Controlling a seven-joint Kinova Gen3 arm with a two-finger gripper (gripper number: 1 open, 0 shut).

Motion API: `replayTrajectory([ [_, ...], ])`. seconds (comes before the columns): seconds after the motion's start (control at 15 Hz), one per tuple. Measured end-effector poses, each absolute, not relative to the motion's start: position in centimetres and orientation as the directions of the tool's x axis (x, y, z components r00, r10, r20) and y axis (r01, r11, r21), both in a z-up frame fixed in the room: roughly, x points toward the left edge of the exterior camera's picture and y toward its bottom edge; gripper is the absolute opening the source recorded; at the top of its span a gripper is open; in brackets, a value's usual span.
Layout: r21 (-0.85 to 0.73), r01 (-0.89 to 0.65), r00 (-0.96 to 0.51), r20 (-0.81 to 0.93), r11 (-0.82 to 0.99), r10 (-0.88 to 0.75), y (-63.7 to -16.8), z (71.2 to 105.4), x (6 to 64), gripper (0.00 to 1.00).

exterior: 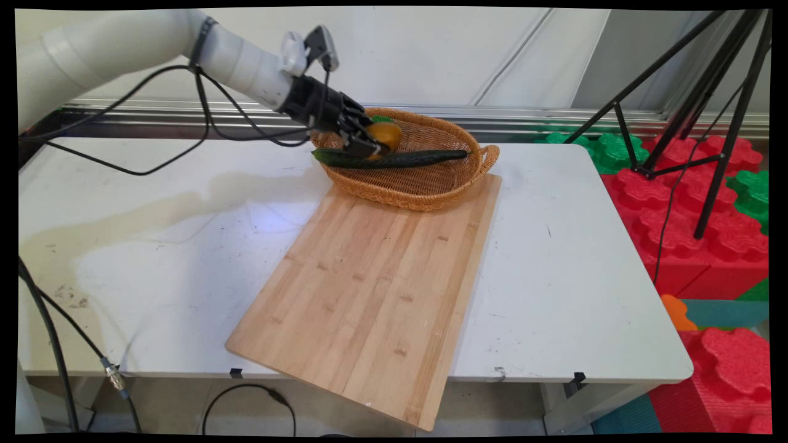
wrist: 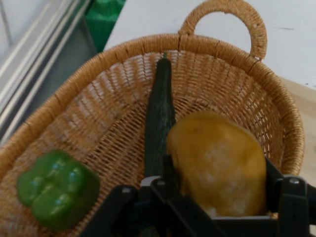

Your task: Place the picked object in the vegetable basket

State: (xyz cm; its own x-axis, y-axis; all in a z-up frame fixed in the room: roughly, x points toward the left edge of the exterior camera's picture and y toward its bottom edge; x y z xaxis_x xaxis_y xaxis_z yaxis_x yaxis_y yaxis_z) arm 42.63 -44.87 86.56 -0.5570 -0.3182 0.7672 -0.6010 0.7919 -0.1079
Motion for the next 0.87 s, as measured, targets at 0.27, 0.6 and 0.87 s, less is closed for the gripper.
replayTrajectory([
  [0.27, -0.065, -0.594, -0.559, 0.750, 0.802, -0.353, -46.0, 83.9, 40.7, 0.00],
  [0.6, -0.054, -0.594, -0.553, 0.752, 0.803, -0.359, -47.1, 82.3, 39.1, 0.00],
  [0.87, -0.060, -0.594, -0.546, 0.763, 0.803, -0.347, -48.2, 81.9, 38.1, 1.00],
])
